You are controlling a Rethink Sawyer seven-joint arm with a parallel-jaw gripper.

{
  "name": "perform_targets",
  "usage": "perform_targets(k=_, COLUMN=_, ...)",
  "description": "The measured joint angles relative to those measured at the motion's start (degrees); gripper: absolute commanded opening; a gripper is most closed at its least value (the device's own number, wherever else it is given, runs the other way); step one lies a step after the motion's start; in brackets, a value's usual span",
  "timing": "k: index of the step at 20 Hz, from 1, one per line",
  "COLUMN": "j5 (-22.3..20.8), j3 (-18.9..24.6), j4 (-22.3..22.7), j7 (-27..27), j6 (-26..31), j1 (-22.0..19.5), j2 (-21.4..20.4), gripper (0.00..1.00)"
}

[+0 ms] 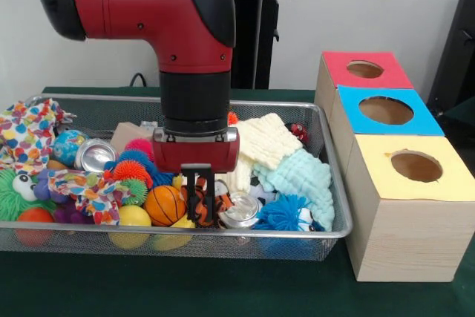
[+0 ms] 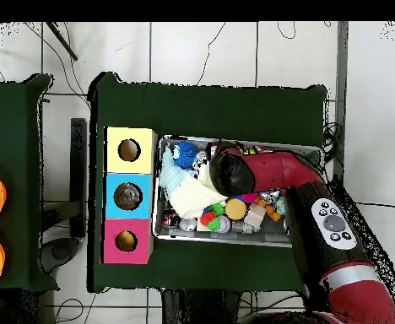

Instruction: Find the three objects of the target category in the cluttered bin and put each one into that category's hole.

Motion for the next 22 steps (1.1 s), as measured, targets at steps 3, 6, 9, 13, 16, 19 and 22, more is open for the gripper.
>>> perform_targets(k=3, j5=0.9, j3=0.0, j4=0.3, j7=0.0, j6=0.7, j1=0.0, j2=-1.6, gripper=0.0)
perform_targets(k=6, j5=1.8, j3=0.0, j4=0.8, j7=0.0, j6=1.6, j1=0.0, j2=-3.2, gripper=0.0)
perform_targets(k=9, j5=2.5, j3=0.0, j4=1.6, j7=0.0, j6=2.2, j1=0.0, j2=-4.7, gripper=0.0)
perform_targets(k=13, j5=3.4, j3=-0.1, j4=3.0, j7=0.0, j6=2.5, j1=0.2, j2=-6.8, gripper=0.0)
perform_targets(k=16, j5=4.0, j3=-0.5, j4=4.3, j7=0.0, j6=2.5, j1=0.5, j2=-8.2, gripper=0.0)
perform_targets(k=19, j5=4.9, j3=-1.2, j4=6.1, j7=0.0, j6=2.5, j1=1.3, j2=-9.5, gripper=0.0)
perform_targets(k=22, j5=5.9, j3=-2.7, j4=8.1, j7=0.0, j6=2.4, j1=2.9, j2=-10.9, gripper=0.0)
